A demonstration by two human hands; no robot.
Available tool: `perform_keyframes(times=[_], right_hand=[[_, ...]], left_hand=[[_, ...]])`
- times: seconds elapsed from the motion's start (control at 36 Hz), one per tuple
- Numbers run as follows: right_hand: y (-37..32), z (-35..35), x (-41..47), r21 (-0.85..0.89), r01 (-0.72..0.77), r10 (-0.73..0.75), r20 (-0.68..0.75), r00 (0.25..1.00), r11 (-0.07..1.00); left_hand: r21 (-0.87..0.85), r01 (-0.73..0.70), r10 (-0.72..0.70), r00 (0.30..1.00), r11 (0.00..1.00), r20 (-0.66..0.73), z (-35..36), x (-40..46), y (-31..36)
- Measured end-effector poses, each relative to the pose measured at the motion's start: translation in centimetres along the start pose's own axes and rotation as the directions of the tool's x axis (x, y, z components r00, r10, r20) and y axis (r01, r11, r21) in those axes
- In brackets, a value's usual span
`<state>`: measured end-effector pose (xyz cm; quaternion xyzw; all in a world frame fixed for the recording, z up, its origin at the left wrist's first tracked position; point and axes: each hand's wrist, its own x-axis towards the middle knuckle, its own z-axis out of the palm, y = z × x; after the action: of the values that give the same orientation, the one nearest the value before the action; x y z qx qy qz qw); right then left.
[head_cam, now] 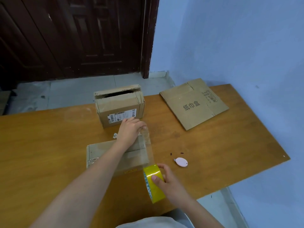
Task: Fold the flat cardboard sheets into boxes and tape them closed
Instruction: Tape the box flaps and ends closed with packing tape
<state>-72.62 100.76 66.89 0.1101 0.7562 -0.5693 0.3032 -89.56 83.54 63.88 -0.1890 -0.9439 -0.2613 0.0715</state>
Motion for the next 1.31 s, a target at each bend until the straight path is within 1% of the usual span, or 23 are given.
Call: perform_keyframes(times=[0.08, 0.28, 0.36, 0.64, 0.75, 0.83, 0.92, 0.97, 1.06, 1.17, 1.25, 1.31], right_hand=[[0.1, 0.0, 0.0, -0.005, 0.013, -0.013, -0.013, 1.0, 1.0], [0.1, -0.2, 0.1, -0.023, 0.036, -0.036, -0.019, 0.999, 0.999], [0.2, -0.1, 0.2, -0.028, 0.028, -0.028, -0.019, 0.999, 0.999], [0.5, 0.7, 0.6, -0.082, 0.033, -0.039, -0.069, 0.997, 0.996], [0.4, 0.6, 0.8, -0.114, 0.056, -0.064, -0.069, 0.996, 0.992], [0.2, 0.6, 0.9, -0.131, 0.065, -0.074, -0.065, 0.995, 0.989], [0.0, 0.7, 1.0, -0.158, 0.076, -0.087, -0.062, 0.994, 0.985], [-0.2, 0.7, 0.9, -0.167, 0.083, -0.094, -0.061, 0.994, 0.983], [-0.2, 0.5, 0.8, -0.178, 0.089, -0.1, -0.051, 0.994, 0.98], [0.2, 0.2, 1.5, -0.182, 0.066, -0.075, -0.041, 0.996, 0.981], [0.9, 0.2, 2.0, -0.184, 0.045, -0.055, -0.049, 0.997, 0.982], [1.1, 0.1, 2.0, -0.202, 0.05, -0.06, -0.041, 0.997, 0.978]], left_hand=[[0.019, -0.01, 0.01, 1.0, 1.0, -0.005, 0.0, 0.0, 0.1], [0.017, 0.02, -0.019, 0.999, 1.0, -0.048, 0.0, -0.1, 0.4], [0.031, 0.036, -0.035, 0.999, 0.999, -0.037, -0.1, -0.1, 0.5], [0.093, 0.079, -0.085, 0.994, 0.993, 0.07, -0.2, 0.3, 0.6], [0.083, 0.128, -0.14, 0.978, 0.988, 0.157, 0.0, 0.7, 0.2], [0.048, 0.205, -0.21, 0.935, 0.978, 0.285, 0.2, 1.3, -0.1], [-0.033, 0.333, -0.279, 0.836, 0.942, 0.472, 0.3, 2.0, -0.6], [-0.071, 0.401, -0.296, 0.774, 0.913, 0.56, 0.4, 2.4, -0.9], [-0.103, 0.461, -0.303, 0.72, 0.881, 0.625, 0.4, 2.8, -1.1], [-0.121, 0.511, -0.303, 0.667, 0.851, 0.681, 0.1, 2.8, -1.0], [-0.058, 0.537, -0.329, 0.595, 0.842, 0.733, -0.1, 2.8, -1.0], [0.013, 0.523, -0.356, 0.562, 0.852, 0.747, -0.2, 3.0, -1.0]])
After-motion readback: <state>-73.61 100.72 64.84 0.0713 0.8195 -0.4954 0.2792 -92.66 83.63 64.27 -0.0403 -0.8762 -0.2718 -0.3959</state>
